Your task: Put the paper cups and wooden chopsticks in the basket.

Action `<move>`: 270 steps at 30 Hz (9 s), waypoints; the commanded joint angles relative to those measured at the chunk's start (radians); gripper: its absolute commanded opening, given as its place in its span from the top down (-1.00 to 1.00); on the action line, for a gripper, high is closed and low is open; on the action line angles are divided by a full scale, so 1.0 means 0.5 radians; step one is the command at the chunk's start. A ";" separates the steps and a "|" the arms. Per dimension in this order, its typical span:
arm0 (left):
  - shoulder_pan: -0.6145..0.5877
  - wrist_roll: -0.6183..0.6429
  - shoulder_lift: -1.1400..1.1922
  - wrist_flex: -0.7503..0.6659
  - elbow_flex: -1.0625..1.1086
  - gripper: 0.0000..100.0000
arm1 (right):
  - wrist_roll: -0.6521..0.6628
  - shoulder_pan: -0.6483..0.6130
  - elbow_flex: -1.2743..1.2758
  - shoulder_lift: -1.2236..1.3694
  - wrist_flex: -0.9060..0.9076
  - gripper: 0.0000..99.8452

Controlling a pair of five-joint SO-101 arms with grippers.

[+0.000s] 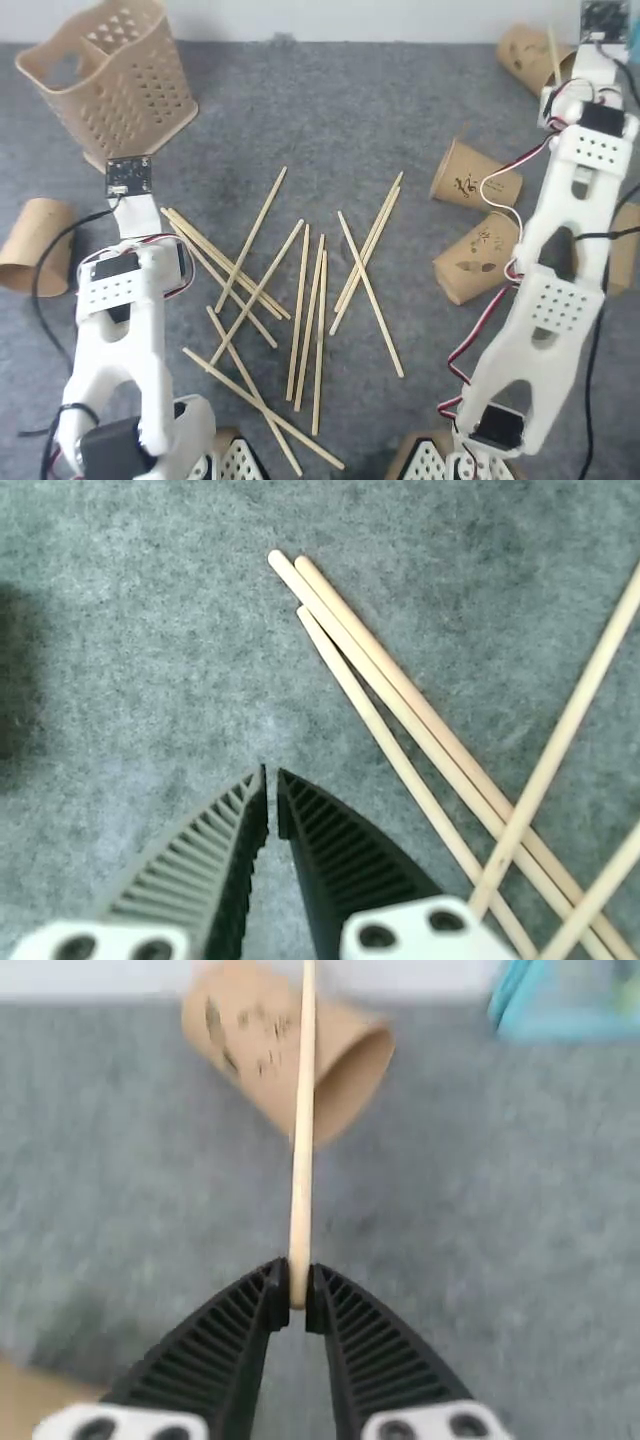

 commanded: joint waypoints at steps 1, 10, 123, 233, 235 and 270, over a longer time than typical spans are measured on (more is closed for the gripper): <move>-0.006 -0.031 -0.009 -0.031 -0.072 0.98 | 0.095 -0.066 -0.592 0.011 0.667 0.99; -0.012 -0.031 -0.009 -0.031 -0.072 0.98 | 0.135 -0.195 -0.961 -0.072 1.278 0.99; -0.012 -0.034 -0.009 -0.058 -0.072 0.98 | -0.144 -0.999 -1.181 0.014 1.036 0.98; -0.015 -0.034 -0.009 -0.058 -0.072 0.98 | -0.086 -0.793 -1.188 0.170 0.971 0.99; -0.015 -0.037 -0.009 -0.058 -0.072 0.98 | -0.086 -0.790 -1.188 0.167 1.005 0.99; -0.043 -0.037 -0.009 -0.058 -0.072 0.98 | 0.064 -0.471 -1.178 0.358 0.367 0.99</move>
